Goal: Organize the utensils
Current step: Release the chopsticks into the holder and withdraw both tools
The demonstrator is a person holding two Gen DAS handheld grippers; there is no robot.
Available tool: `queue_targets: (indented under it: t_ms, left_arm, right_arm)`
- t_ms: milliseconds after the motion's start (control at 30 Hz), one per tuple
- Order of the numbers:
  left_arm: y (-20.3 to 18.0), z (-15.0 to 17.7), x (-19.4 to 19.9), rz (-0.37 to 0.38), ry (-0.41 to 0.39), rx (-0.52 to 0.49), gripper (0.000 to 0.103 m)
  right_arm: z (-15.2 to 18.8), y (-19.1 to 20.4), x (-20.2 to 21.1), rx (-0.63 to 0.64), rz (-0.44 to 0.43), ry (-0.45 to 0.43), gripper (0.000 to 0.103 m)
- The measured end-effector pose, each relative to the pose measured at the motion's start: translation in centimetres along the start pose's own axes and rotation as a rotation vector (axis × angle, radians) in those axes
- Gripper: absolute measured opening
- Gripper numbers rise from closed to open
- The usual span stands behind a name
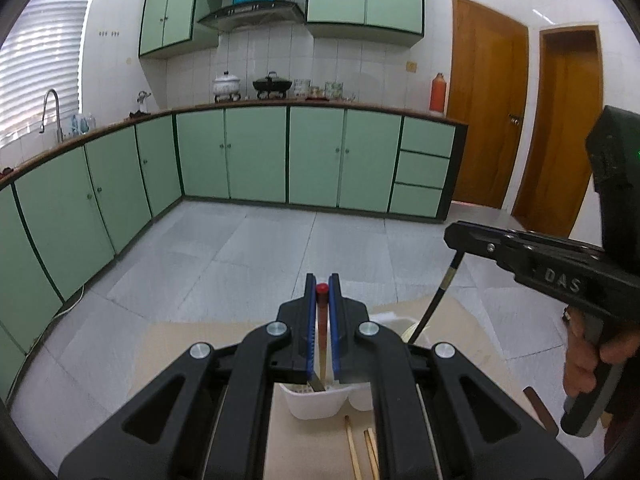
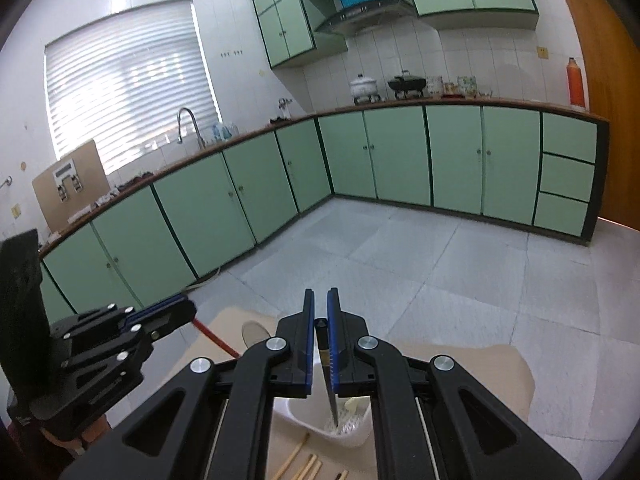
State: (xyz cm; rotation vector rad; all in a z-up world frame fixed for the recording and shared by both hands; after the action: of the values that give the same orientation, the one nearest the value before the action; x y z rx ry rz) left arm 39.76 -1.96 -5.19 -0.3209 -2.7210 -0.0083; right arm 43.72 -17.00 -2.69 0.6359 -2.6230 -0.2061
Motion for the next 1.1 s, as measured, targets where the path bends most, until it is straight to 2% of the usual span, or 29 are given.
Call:
queue_targets:
  t_ms: [100,133,200,267,333,400,467,567,633,833,1100]
  left_arm:
    - [0.2,1.1,-0.7,-0.003,0.031,0.013,0.008]
    - [0.2,1.3,-0.8,-0.004,0.036,0.016,0.012]
    - [0.4,1.4,-0.5,-0.006,0.031,0.027,0.025]
    - [0.4,1.2,0.2,-0.013,0.012,0.032,0.041]
    - [0.5,0.7,1.1,-0.02,-0.01,0.036,0.049]
    - [0.7,0.3,2.4,-0.033,-0.042,0.041,0.057]
    - [0.8,0.0,3.6,-0.05,-0.066,0.042,0.068]
    - [0.7,0.1,5.9,-0.072,-0.104,0.046,0.081]
    - [0.5,0.7,7.3,-0.088,-0.112,0.048,0.086]
    - [-0.2,4.5,10.4,-0.098,-0.084,0.068,0.088]
    - [-1.0,12.2,12.3,-0.097,0.035,0.055,0.088]
  right_arm:
    - [1.1,-0.3,0.0,0.0,0.02,0.013,0.009]
    - [1.2,-0.4,0.1,-0.001,0.027,0.013,0.009]
    - [1.3,-0.6,0.5,0.001,0.04,0.007,0.017]
    - [1.3,-0.9,1.0,-0.001,0.059,-0.008,0.038]
    - [1.1,-1.4,2.1,-0.008,0.087,-0.036,0.05]
    - [1.0,-1.7,3.1,-0.01,0.1,-0.055,0.057]
    - [1.1,-1.9,4.7,-0.01,0.126,-0.087,0.072]
    - [1.4,-1.9,7.0,-0.001,0.168,-0.132,0.087]
    - [2.0,-1.7,8.5,0.007,0.188,-0.152,0.091]
    - [5.9,-1.0,12.0,0.026,0.226,-0.156,0.097]
    - [13.7,-0.4,14.3,0.018,0.269,-0.072,0.097]
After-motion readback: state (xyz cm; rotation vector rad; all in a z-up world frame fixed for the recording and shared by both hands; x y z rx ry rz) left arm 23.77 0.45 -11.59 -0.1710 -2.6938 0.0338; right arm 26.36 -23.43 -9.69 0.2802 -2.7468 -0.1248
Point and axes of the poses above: each gripper's, at about its wrist camera, not at the fingertips, and x roughly against the way its jaws point, y to its left, z to its underside, the point moved 9 cm from there along -x, roughly the way its jaws point, and after that the axes turned 7 degrees about -y, right-handed, at the moved point
